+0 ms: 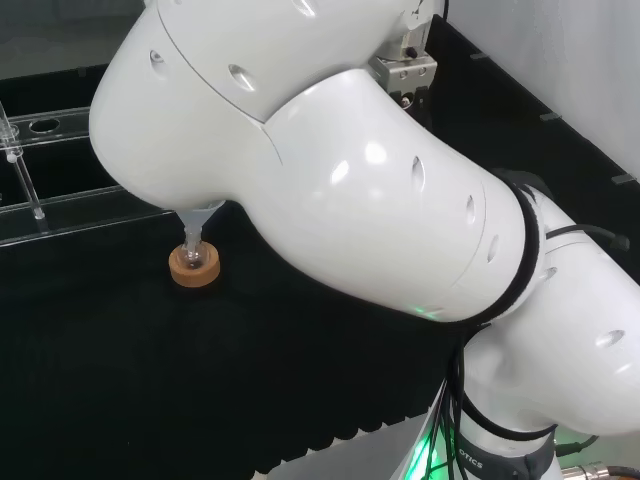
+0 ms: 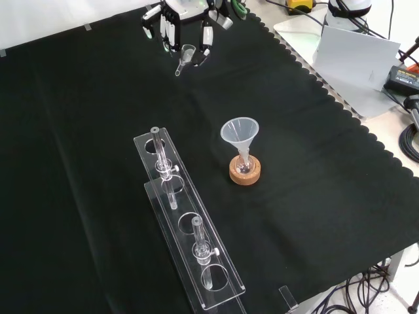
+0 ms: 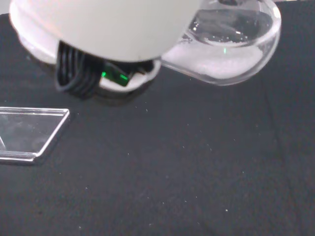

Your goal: Pour all the NaCl from the weighing funnel into the round-bottom flask.

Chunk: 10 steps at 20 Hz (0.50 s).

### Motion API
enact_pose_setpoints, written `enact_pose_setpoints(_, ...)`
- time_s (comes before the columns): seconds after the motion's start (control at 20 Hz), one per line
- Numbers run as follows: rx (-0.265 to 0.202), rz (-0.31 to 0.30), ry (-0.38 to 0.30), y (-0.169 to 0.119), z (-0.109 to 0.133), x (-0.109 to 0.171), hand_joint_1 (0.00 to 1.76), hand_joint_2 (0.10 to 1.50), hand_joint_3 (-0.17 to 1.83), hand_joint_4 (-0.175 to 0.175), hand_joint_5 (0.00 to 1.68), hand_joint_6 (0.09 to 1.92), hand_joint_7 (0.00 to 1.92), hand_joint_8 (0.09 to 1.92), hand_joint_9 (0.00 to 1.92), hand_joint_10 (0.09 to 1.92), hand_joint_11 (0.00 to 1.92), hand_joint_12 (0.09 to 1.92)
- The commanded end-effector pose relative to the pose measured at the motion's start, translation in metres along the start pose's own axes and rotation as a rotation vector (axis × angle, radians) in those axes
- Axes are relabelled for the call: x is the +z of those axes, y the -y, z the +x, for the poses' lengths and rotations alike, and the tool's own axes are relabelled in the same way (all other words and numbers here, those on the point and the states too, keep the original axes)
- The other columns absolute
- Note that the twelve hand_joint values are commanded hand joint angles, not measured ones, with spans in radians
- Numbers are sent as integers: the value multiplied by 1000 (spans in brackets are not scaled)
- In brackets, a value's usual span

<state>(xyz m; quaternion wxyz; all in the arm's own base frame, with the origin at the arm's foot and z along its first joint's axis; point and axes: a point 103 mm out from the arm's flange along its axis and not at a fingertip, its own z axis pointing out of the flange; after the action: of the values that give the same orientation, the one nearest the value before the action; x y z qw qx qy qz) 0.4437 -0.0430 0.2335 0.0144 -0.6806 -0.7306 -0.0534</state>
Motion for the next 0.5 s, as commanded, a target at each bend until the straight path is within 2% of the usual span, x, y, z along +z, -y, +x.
enact_pose_setpoints(0.05,-6,-11,7,7,18,-14,1167,582,638,175,1581,87,1759,87,1345,197,248,1458)
enact_pose_setpoints(0.5,-69,-30,-28,22,56,-31,1167,583,638,175,1582,87,1760,87,1342,194,245,1460)
